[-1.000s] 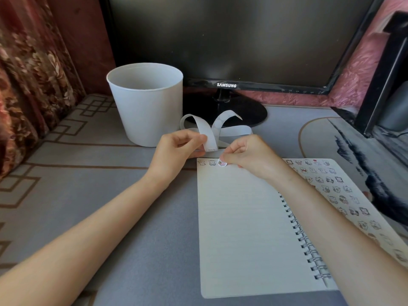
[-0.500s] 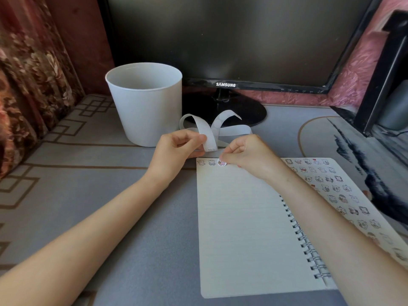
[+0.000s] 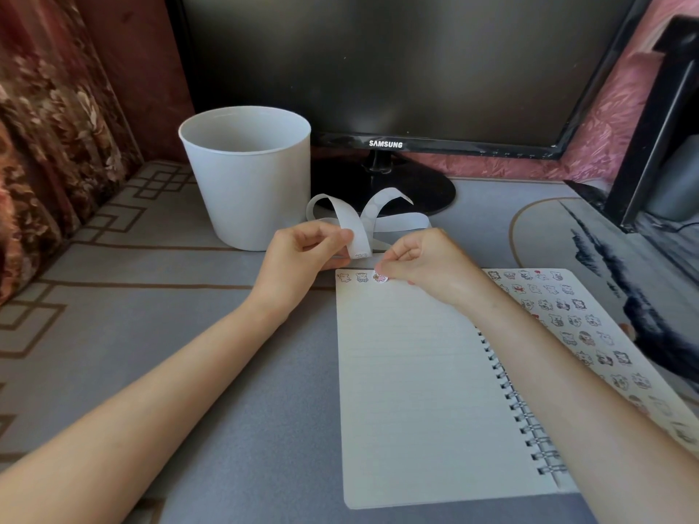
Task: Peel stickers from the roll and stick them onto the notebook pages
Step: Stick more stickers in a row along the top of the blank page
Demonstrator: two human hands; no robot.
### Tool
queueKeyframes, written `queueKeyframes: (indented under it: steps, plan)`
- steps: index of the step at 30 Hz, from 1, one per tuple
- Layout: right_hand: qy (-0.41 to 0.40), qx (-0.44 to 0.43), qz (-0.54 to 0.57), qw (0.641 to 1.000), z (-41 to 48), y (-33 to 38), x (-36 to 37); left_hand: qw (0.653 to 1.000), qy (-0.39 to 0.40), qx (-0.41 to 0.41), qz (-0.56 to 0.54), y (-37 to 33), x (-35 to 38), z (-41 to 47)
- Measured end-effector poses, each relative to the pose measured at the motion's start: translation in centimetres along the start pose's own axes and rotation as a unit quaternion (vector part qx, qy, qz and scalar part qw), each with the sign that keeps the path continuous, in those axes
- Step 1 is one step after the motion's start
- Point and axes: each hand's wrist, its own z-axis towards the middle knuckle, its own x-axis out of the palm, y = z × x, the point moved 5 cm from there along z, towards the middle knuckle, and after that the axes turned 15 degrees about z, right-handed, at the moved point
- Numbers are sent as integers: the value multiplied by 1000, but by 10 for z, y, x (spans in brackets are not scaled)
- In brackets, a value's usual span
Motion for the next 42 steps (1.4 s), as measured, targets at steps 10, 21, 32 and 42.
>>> queueKeyframes:
  steps: [10, 21, 32, 42]
  plan:
    - [-2, -11, -13, 1000, -1, 1, 1, 1000, 4, 2, -4, 2, 0, 1]
    - [-24, -41, -54, 997, 0, 0, -1, 1000, 8, 8, 1, 1, 0, 1]
    - [-2, -30, -71, 997, 1, -1, -4, 1000, 10, 7, -11, -2, 1, -1]
    - [-7, -42, -44, 998, 4, 0, -5, 999, -7, 30, -26, -9, -2, -3]
